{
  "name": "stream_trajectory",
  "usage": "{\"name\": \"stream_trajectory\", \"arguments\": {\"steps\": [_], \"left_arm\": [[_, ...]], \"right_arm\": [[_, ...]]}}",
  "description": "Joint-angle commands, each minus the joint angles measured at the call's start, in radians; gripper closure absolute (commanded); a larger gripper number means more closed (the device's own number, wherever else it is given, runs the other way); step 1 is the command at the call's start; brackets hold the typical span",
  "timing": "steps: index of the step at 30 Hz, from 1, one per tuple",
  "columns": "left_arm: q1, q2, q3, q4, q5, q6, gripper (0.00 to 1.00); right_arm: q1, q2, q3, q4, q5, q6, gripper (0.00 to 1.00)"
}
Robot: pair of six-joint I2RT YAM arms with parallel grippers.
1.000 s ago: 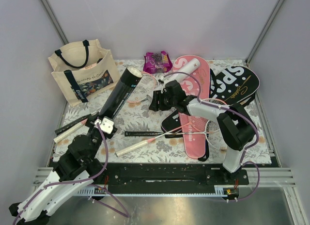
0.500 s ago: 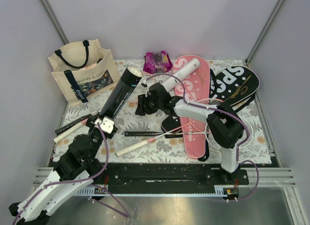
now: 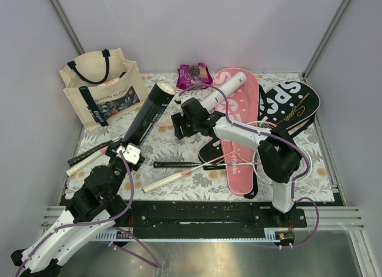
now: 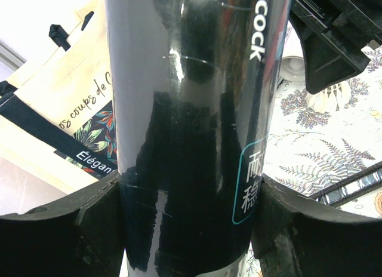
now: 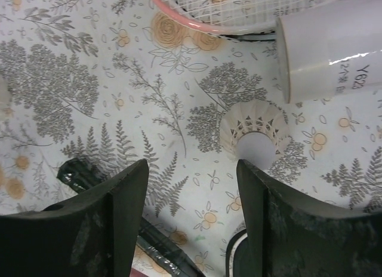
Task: Pack up the badminton gear
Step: Adjust the shuttlecock at the center of the board.
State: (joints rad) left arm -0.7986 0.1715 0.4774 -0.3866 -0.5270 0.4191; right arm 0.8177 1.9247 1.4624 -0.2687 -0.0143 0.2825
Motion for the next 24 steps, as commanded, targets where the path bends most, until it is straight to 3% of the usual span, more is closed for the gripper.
{"name": "stream_trajectory", "arguments": {"steps": [1,16,24], "left_arm": [[-0.002,-0.015,0.018,0.101,-0.027,-0.014,0.58],[-0.002,-0.012,0.020,0.104,-0.037,-0.013,0.58],[-0.002,-0.018,0.017,0.101,-0.041,-0.011,0.58]], "right_arm": [[0.003,-0.007,0.055,-0.064,0.103,-0.077,0.30],[0.000,0.028,0.084,-0.067,0.227,-0.103,0.30],[-0.006,0.077,0.098,-0.041,0.241,-0.128,0.44]]}}
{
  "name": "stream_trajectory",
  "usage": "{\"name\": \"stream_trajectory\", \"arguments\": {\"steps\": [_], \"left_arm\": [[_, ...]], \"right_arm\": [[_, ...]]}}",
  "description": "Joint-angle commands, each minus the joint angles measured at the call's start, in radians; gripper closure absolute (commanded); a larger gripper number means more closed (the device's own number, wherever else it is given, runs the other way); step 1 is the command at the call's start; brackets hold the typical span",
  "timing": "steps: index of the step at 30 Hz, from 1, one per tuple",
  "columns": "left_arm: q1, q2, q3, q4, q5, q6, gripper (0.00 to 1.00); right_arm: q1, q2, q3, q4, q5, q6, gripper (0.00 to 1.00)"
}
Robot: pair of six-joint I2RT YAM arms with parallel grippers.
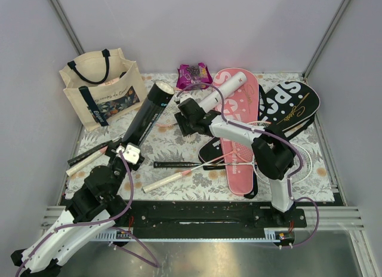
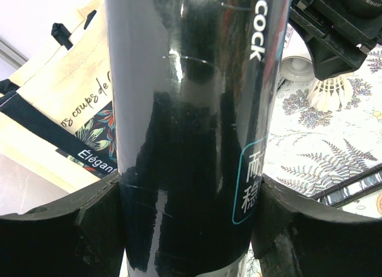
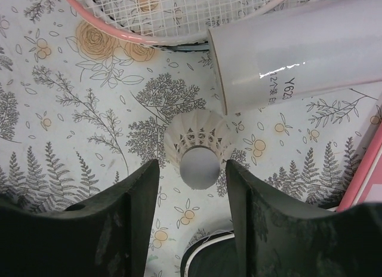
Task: Pack up the badminton gear
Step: Adjust the shuttlecock at the center of the board.
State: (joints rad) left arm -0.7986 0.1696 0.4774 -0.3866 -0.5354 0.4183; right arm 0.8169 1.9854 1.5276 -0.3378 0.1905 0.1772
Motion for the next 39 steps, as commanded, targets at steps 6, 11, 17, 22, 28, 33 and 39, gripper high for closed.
{"name": "stream_trajectory", "arguments": {"steps": [6,11,17,22,28,33,39], "left_arm": [[-0.001,-0.022,0.015,0.103,-0.037,-0.007,0.58],[-0.001,-0.024,0.015,0.107,-0.038,-0.006,0.58],[-0.001,-0.024,0.012,0.115,-0.044,-0.006,0.58],[-0.002,-0.016,0.013,0.114,-0.046,-0.007,0.58],[-0.002,-0.018,0.012,0.107,-0.049,-0.007,0.58],[-0.002,-0.013,0.012,0.107,-0.049,-0.010,0.58],[-0.001,-0.012,0.012,0.104,-0.047,-0.009,0.58]], "right_arm": [[-0.005,-0.054,-0.017,0.007,0.119,-0.050,0.75],[-0.002,-0.083,-0.041,-0.064,0.298,-0.117,0.80],[0.042,0.002,-0.011,-0.165,0.452,-0.128,0.80],[0.122,0.099,0.086,-0.242,0.413,-0.087,0.56],[0.157,-0.002,0.034,-0.149,0.153,-0.024,0.31],[0.093,-0.112,-0.084,-0.054,0.008,0.021,0.24],[-0.050,-0.235,-0.256,0.137,-0.189,0.036,0.23]]}}
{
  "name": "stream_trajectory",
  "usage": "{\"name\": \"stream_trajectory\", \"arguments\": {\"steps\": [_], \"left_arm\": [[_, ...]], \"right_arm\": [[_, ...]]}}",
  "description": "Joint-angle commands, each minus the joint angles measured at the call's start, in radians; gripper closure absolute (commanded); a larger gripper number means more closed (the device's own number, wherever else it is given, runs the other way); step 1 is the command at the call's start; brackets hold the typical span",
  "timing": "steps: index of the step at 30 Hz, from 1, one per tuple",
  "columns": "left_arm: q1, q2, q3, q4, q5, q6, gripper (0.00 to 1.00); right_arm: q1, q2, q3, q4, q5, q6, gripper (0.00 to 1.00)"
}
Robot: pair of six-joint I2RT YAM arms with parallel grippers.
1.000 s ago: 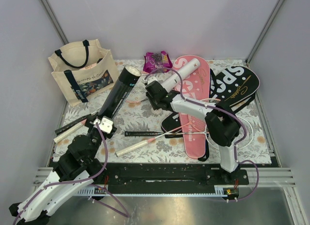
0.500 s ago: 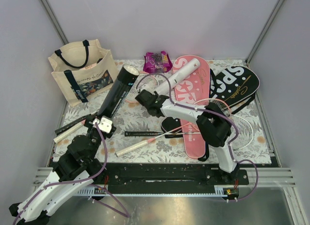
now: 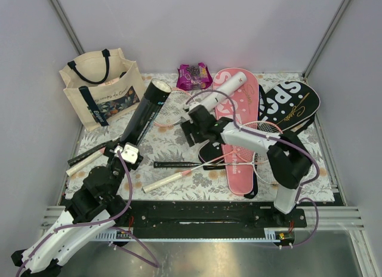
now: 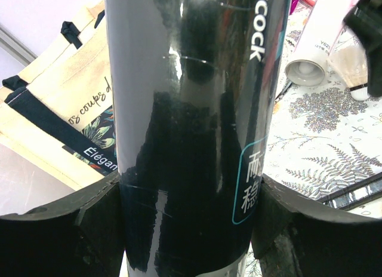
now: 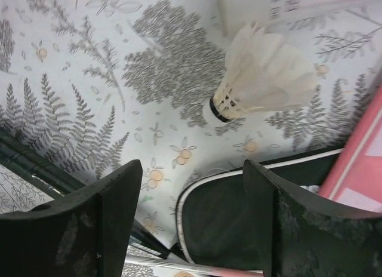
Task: Pack up the badminton gear
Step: Adjust the shuttlecock at the center of the board.
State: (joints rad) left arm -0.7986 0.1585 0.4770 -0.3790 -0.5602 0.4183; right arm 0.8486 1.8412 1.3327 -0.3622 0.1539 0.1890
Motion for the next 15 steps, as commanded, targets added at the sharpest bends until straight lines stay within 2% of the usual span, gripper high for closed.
{"name": "stream_trajectory", "arguments": {"steps": [1,6,10,15], "left_arm": [[-0.002,0.004,0.012,0.098,-0.021,-0.010,0.58],[-0.002,0.018,0.017,0.097,-0.024,-0.015,0.58],[-0.002,0.018,0.017,0.092,-0.033,-0.015,0.58],[-0.002,0.022,0.012,0.095,-0.033,-0.012,0.58]], "right_arm": [[-0.098,-0.097,-0.061,0.169,-0.186,0.007,0.24],[-0.181,-0.040,0.014,0.161,-0.322,-0.123,0.26],[-0.227,0.016,0.083,0.106,-0.344,-0.129,0.26],[-0.279,0.012,0.063,0.080,-0.361,-0.109,0.26]]}}
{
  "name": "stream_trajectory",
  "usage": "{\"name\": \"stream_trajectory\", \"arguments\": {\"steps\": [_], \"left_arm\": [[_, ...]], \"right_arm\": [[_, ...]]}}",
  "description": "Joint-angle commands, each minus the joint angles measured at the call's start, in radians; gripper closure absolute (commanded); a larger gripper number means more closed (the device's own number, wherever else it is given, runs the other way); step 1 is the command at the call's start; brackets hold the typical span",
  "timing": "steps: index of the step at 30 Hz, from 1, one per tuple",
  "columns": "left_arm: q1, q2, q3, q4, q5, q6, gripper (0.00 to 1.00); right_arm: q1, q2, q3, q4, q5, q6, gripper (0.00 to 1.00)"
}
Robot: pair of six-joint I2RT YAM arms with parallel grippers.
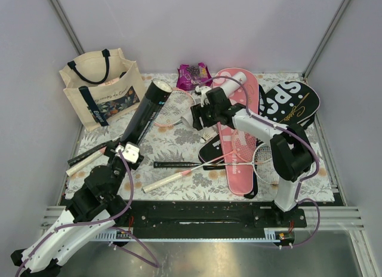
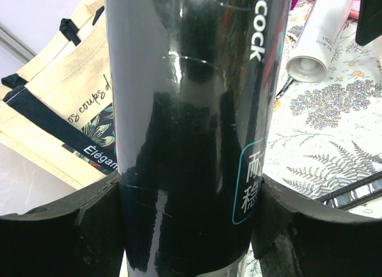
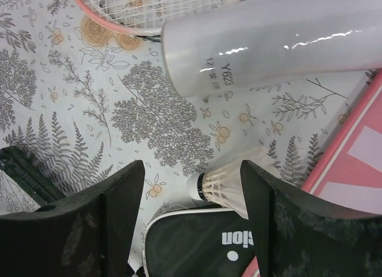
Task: Pack up the badminton gear
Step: Pick up the shuttlecock at the center of the board.
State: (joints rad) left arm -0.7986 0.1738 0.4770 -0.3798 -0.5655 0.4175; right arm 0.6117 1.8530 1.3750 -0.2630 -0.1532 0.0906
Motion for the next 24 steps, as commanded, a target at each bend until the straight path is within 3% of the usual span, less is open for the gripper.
{"name": "stream_trajectory", "arguments": {"steps": [1,8,15,18,24], "left_arm": [[-0.001,0.010,0.012,0.097,-0.027,-0.010,0.58],[-0.002,0.032,0.011,0.110,-0.019,-0.002,0.58],[-0.002,0.049,0.011,0.113,-0.016,0.003,0.58],[-0.001,0.050,0.009,0.114,-0.017,0.003,0.58],[-0.002,0.058,0.006,0.119,-0.005,0.007,0.58]], "right_arm": [[-0.053,0.000,0.024,-0.031,-0.072,-0.011,0.26],[-0.133,0.046,0.032,-0.071,-0.248,-0.029,0.25],[-0.168,0.166,0.113,-0.111,-0.413,-0.042,0.32],[-0.174,0.178,0.118,-0.117,-0.457,-0.042,0.44],[-0.188,0.094,0.069,-0.117,-0.456,-0.023,0.89]]}}
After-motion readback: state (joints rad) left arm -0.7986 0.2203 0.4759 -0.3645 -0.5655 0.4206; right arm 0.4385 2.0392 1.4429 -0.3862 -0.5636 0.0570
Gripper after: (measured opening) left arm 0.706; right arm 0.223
